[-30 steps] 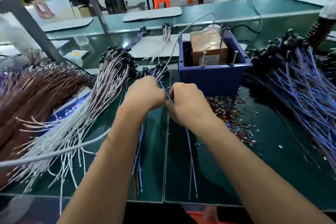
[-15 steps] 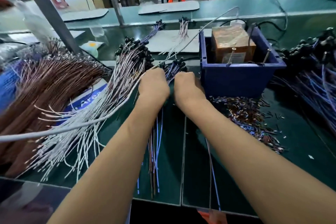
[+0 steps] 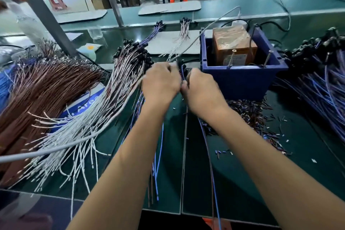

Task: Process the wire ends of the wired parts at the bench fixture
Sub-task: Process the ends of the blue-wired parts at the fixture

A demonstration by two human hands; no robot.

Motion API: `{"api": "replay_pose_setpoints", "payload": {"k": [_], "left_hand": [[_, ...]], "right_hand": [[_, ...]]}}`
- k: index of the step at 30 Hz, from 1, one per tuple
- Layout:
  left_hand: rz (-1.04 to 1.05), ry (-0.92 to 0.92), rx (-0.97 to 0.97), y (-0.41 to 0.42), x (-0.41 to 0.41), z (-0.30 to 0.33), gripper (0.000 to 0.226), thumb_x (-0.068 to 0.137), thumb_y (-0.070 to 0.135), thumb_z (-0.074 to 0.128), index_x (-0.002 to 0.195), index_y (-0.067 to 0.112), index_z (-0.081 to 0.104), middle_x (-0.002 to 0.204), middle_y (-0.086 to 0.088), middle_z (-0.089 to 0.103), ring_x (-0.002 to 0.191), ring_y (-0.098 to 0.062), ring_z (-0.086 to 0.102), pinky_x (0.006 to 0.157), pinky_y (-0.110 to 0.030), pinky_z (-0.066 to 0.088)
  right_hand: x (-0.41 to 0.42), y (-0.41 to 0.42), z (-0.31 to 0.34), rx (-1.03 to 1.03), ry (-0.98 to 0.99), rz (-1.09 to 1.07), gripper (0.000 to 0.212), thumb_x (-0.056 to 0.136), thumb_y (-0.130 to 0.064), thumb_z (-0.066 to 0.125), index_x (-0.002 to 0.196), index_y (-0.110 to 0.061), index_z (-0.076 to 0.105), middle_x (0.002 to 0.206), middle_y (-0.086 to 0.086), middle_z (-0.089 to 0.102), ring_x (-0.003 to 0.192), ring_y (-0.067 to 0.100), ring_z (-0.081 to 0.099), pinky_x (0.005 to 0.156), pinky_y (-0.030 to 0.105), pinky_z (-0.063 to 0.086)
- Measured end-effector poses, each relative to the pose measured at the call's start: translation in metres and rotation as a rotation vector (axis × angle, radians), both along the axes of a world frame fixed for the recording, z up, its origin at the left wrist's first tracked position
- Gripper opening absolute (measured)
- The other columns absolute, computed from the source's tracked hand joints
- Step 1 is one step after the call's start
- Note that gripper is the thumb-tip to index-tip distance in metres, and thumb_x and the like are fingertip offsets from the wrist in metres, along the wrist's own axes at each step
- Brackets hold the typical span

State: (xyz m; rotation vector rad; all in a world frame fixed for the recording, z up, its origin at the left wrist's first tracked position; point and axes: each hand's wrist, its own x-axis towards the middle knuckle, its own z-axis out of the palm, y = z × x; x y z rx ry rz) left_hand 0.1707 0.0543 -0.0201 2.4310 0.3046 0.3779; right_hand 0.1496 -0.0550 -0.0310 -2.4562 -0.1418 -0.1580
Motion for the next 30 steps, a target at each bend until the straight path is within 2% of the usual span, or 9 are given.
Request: {"api": "replay_pose_setpoints", "payload": {"k": [3, 7, 10, 13, 16, 19, 22, 25, 30], "left_hand": [[-0.126, -0.023, -0.505, -0.026, -0.006, 0.006, 0.056, 0.104, 0.039, 0.057, 0.053, 0.017, 0.063, 0.056, 0.001, 0.061, 0.064, -0.027, 0.055, 0.066, -0.038, 0.047], [-0.050, -0.198, -0.655, -0.032, -0.005, 0.017, 0.044, 0.107, 0.028, 0.052, 0.071, 0.015, 0.072, 0.076, -0.010, 0.073, 0.077, -0.030, 0.071, 0.085, -0.049, 0.059], [0.094, -0.287, -0.908, -0.023, 0.000, 0.022, 0.040, 0.110, 0.034, 0.043, 0.080, 0.012, 0.059, 0.068, -0.001, 0.059, 0.054, -0.013, 0.058, 0.055, -0.034, 0.053], [0.184, -0.352, -1.038, -0.014, 0.002, 0.019, 0.037, 0.111, 0.037, 0.040, 0.084, 0.014, 0.052, 0.064, 0.004, 0.045, 0.052, -0.010, 0.042, 0.048, -0.025, 0.034], [0.109, -0.432, -0.937, -0.020, -0.004, 0.012, 0.039, 0.110, 0.040, 0.040, 0.081, 0.016, 0.053, 0.066, 0.005, 0.045, 0.060, -0.012, 0.041, 0.055, -0.028, 0.034], [-0.143, -0.625, -0.853, -0.038, -0.014, 0.006, 0.037, 0.110, 0.035, 0.042, 0.082, 0.016, 0.055, 0.060, 0.013, 0.045, 0.051, -0.009, 0.035, 0.047, -0.025, 0.028], [-0.332, -0.844, -0.419, -0.052, -0.026, -0.002, 0.031, 0.107, 0.026, 0.047, 0.083, 0.011, 0.059, 0.060, 0.015, 0.045, 0.047, -0.004, 0.036, 0.047, -0.018, 0.027], [-0.434, -0.835, -0.018, -0.064, -0.034, -0.020, 0.034, 0.107, 0.025, 0.050, 0.083, 0.003, 0.061, 0.066, 0.012, 0.043, 0.054, -0.009, 0.035, 0.051, -0.020, 0.030], [-0.404, -0.796, -0.006, -0.066, -0.033, -0.036, 0.035, 0.105, 0.018, 0.053, 0.077, -0.003, 0.059, 0.064, 0.003, 0.045, 0.054, -0.017, 0.037, 0.050, -0.033, 0.030]], "right_hand": [[-0.001, -0.014, 0.008, -0.015, -0.069, 0.102, 0.012, 0.096, -0.013, 0.054, 0.105, -0.007, 0.058, 0.098, 0.016, 0.070, 0.088, 0.040, 0.064, 0.067, 0.036, 0.041], [-0.005, -0.031, 0.015, 0.237, -0.013, 0.245, 0.007, 0.099, -0.014, 0.061, 0.093, -0.011, 0.063, 0.078, 0.005, 0.071, 0.070, 0.023, 0.066, 0.065, 0.035, 0.048], [-0.014, -0.054, 0.012, 0.462, 0.089, 0.389, 0.008, 0.103, -0.019, 0.063, 0.107, -0.018, 0.057, 0.068, 0.006, 0.074, 0.053, 0.014, 0.062, 0.053, 0.029, 0.049], [-0.020, -0.082, 0.007, 0.636, 0.238, 0.611, 0.008, 0.104, -0.018, 0.062, 0.111, -0.020, 0.057, 0.080, 0.013, 0.076, 0.051, 0.016, 0.055, 0.046, 0.022, 0.040], [-0.021, -0.106, -0.001, 0.903, 0.428, 0.797, 0.015, 0.103, -0.016, 0.060, 0.111, -0.016, 0.073, 0.095, 0.012, 0.077, 0.059, 0.011, 0.058, 0.051, 0.020, 0.043], [-0.023, -0.124, -0.010, 1.091, 0.467, 0.864, 0.024, 0.096, -0.012, 0.064, 0.117, -0.014, 0.076, 0.107, 0.010, 0.077, 0.071, 0.012, 0.063, 0.056, 0.017, 0.046], [-0.023, -0.135, -0.018, 1.159, 0.363, 0.727, 0.027, 0.088, -0.019, 0.076, 0.115, -0.016, 0.079, 0.110, 0.011, 0.077, 0.075, 0.014, 0.068, 0.057, 0.018, 0.047], [-0.021, -0.145, -0.020, 1.239, 0.216, 0.511, 0.028, 0.097, -0.029, 0.058, 0.108, -0.016, 0.080, 0.098, 0.008, 0.079, 0.067, 0.011, 0.065, 0.054, 0.017, 0.045], [-0.020, -0.169, -0.017, 1.542, 0.067, 0.302, 0.032, 0.098, -0.033, 0.050, 0.107, -0.011, 0.071, 0.075, -0.002, 0.066, 0.056, 0.004, 0.048, 0.046, 0.013, 0.037]]}}
